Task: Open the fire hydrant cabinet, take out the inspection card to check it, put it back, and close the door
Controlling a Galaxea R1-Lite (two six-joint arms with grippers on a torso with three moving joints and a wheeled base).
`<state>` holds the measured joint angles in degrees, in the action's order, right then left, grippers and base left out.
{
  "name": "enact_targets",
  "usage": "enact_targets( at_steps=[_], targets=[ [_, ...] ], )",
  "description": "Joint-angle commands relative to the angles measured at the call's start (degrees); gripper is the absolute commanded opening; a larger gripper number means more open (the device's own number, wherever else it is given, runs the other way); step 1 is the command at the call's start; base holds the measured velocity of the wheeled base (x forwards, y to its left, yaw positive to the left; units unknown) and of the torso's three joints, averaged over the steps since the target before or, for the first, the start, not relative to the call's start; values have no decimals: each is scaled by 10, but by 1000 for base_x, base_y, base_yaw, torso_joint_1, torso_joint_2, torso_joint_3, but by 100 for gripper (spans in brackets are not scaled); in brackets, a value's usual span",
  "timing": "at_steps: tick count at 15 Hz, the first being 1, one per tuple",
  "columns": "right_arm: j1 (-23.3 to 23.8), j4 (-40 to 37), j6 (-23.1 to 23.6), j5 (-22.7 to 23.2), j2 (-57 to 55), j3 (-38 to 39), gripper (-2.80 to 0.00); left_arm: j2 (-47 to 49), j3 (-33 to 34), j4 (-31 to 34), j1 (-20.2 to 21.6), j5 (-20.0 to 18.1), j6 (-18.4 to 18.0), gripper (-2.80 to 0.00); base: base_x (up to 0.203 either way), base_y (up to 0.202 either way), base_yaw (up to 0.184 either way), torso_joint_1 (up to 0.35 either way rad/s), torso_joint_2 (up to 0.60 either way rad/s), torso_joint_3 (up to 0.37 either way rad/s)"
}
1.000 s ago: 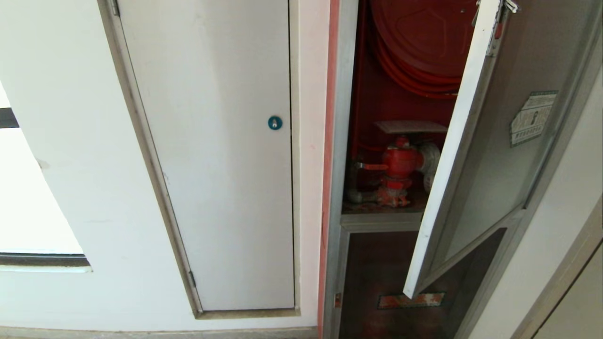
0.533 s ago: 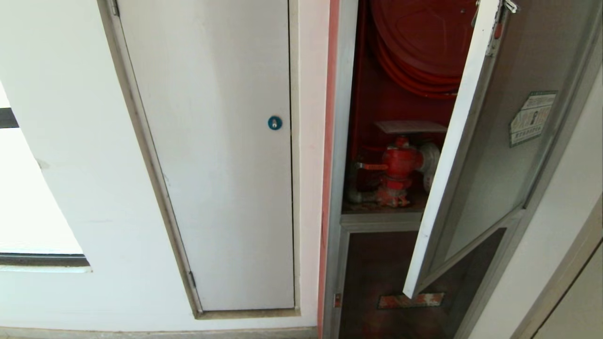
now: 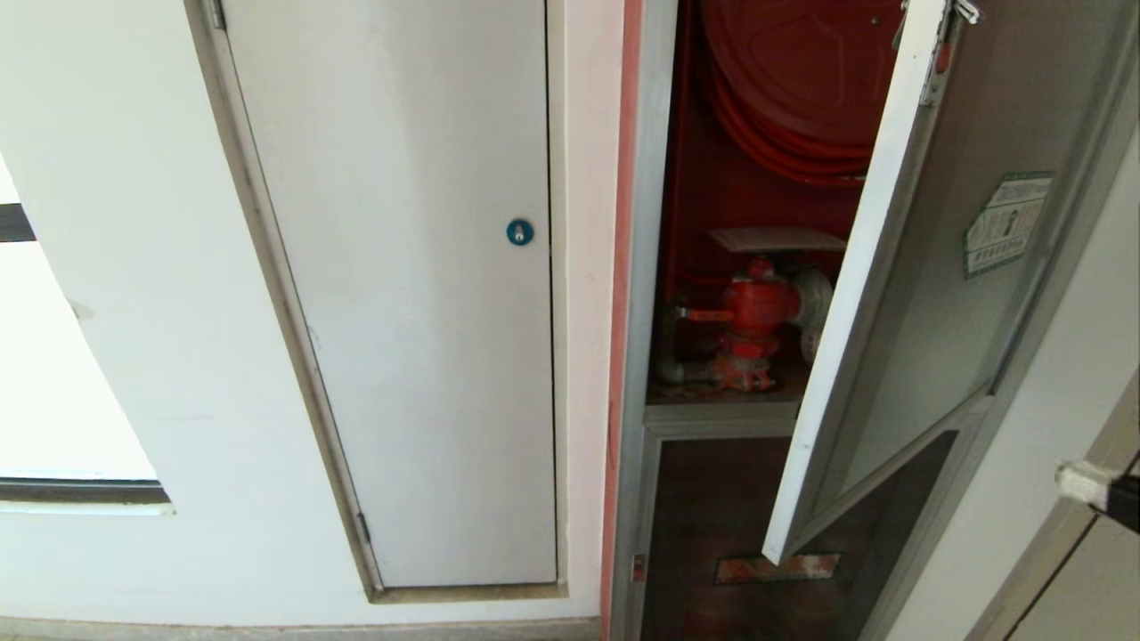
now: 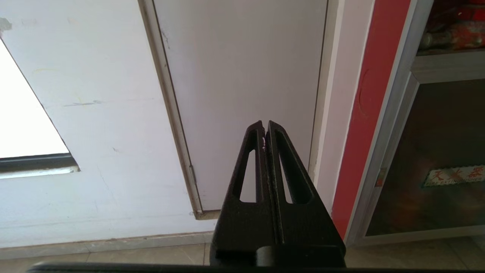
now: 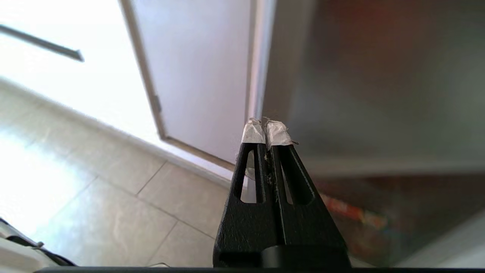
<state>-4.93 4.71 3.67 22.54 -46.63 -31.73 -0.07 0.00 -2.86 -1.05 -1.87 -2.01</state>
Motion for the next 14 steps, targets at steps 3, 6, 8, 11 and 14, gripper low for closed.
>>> enact_targets(
  at_steps=[3, 6, 8, 11, 14],
  targets=[
    [-186, 154, -26, -124, -200, -26, -280, 0, 13, 0, 0, -1, 0, -280, 0, 0, 0, 0, 0, 0],
    [-325, 316, -63, -298, -291, -25, -280, 0, 13, 0, 0, 0, 0, -280, 0, 0, 0, 0, 0, 0],
    [-360, 445, -71, -383, -356, -23, -280, 0, 13, 0, 0, 0, 0, -280, 0, 0, 0, 0, 0, 0],
    [-371, 655, -70, -475, -459, -25, -280, 0, 12, 0, 0, 0, 0, -280, 0, 0, 0, 0, 0, 0],
    [-374, 809, -40, -540, -554, -31, -280, 0, 13, 0, 0, 0, 0, -280, 0, 0, 0, 0, 0, 0]
  ],
)
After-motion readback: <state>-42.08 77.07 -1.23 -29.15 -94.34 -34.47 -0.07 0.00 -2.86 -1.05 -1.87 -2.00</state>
